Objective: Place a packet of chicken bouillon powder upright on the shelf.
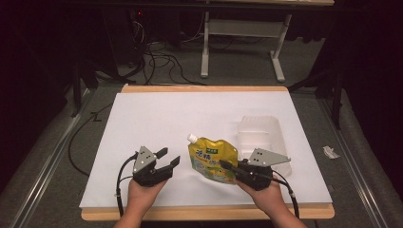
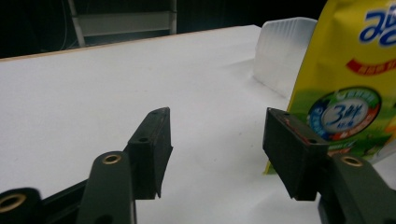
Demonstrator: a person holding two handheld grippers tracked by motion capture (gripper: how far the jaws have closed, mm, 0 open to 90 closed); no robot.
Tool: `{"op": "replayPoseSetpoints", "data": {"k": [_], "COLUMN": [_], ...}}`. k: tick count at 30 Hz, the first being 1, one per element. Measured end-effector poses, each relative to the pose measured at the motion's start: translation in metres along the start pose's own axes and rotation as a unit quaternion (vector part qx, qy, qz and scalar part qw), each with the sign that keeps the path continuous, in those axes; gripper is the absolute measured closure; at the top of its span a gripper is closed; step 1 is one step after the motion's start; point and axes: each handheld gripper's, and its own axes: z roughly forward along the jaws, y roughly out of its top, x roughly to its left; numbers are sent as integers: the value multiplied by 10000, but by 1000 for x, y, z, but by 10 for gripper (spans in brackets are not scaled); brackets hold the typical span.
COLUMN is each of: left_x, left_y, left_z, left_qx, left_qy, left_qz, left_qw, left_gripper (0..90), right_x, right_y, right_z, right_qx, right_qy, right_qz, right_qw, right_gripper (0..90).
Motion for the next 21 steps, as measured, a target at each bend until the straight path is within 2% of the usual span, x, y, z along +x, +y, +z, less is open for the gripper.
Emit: {"op": "replayPoseSetpoints", "data": {"k": [4, 7, 10, 13, 21], "left_x": [4, 4, 4, 4, 2], "left_y": [-1, -1, -2, -3, -4], "left_z": [-1, -1, 0, 1, 5], "left_qx": [59, 114, 118, 172, 269], "left_qy": [46, 76, 114, 149, 124], "left_qz": [58, 139, 165, 131, 211], "left_qw": [10000, 9998, 9997, 9997, 9993], "left_gripper": [389, 371, 368, 368, 370], "right_x": [-3, -5, -9, -11, -22], "right_y": [9, 15, 15, 16, 21], "right_z": [2, 2, -5, -11, -29], "right_qx": [-62, -30, -213, -196, -378], "right_qy": [86, 115, 199, 270, 296], "right_qz": [25, -149, -149, -259, -241], "right_qw": [9999, 9998, 9995, 9991, 9986], "right_gripper": [900, 900, 900, 900, 900]}}
